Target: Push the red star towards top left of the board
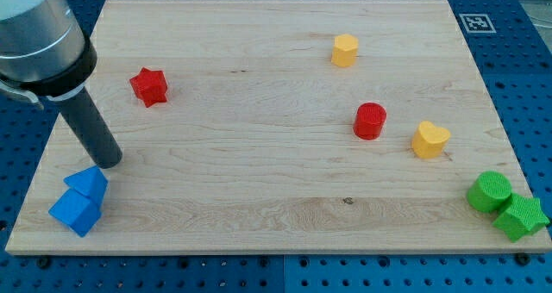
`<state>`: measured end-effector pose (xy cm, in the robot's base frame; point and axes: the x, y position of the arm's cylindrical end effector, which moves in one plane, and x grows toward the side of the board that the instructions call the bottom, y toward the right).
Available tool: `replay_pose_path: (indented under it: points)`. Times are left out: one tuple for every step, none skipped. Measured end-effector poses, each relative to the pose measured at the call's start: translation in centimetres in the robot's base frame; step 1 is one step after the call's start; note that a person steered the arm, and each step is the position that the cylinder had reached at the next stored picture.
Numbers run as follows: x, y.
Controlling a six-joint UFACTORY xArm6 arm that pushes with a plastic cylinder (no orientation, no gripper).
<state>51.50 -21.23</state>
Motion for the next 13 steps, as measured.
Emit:
replay_pose_path:
  points:
    - [0.0, 0.1]
    - [0.0, 0.4]
    - [-0.7, 1.1]
    - [-1.1, 3.1]
    - [-2.1, 3.9]
    - [-4.3, 3.9]
    - [-5.4, 3.9]
    - [-6.0, 3.9]
    - [-6.0, 3.9]
    - [-6.0, 3.9]
    - [-6.2, 3.9]
    - [-6.3, 3.9]
    - [-6.6, 4.0]
